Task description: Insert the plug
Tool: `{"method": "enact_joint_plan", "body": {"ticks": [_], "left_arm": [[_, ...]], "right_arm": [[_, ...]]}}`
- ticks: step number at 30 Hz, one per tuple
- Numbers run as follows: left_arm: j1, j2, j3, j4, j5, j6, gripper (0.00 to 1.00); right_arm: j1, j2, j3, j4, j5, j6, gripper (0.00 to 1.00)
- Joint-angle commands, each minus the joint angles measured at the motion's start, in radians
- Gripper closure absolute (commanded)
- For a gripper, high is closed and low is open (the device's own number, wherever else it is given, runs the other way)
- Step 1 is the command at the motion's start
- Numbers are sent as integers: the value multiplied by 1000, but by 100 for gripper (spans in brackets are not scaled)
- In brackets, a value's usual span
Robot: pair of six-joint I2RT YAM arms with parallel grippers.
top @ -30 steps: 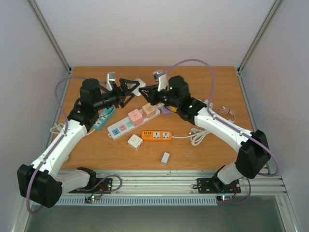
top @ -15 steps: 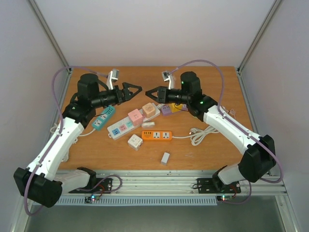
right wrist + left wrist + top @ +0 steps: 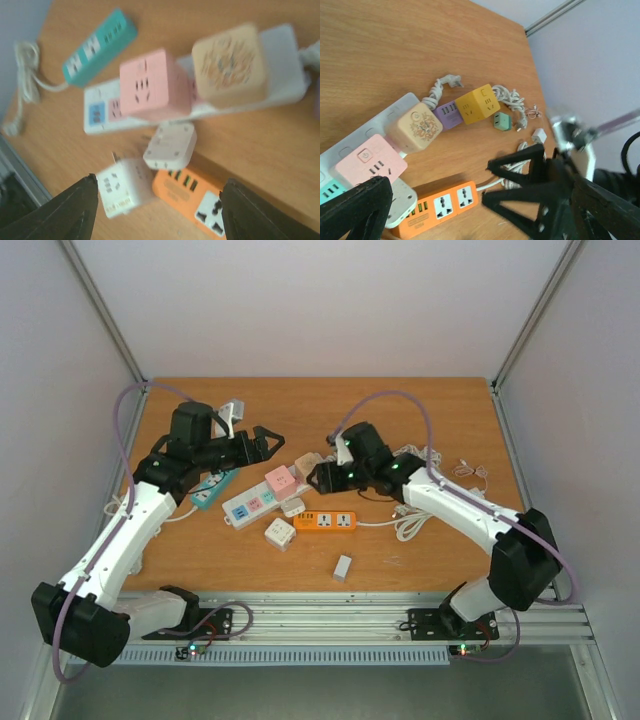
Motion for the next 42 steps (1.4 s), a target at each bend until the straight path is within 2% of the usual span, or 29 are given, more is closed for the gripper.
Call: {"method": "enact_joint_plan", "body": {"ticks": [1,6,9,13,15,21,34,39,42], "left_arm": [[3,-2,-9,-26,-52,64,3],[3,-15,-25,-28,-72,71,3],[2,-21,-36,-28,-80,71,4],[3,-33,-49,-28,-93,68,4],[3,-40,-52,-31,-98,70,4],[3,-54,-60,-39,-116,81,4],[3,-59,-64,-50,-124,102,4],[3,-66,-63,-61,-141,116,4],[3,-73,-64,-63,-145,117,4]], "right_arm": [[87,53,-36,-59,104,-167,32],[133,139,-6,-82,163,-83,30],[137,164,-30,-30,192,133,30],[138,186,-66,60,190,422,37],[138,199,-71,88,184,522,41],[141,263,-43,85,153,742,47],[152,379,-6,149,119,947,51],[152,406,-6,152,111,980,64],[154,401,-19,169,118,987,78]]}}
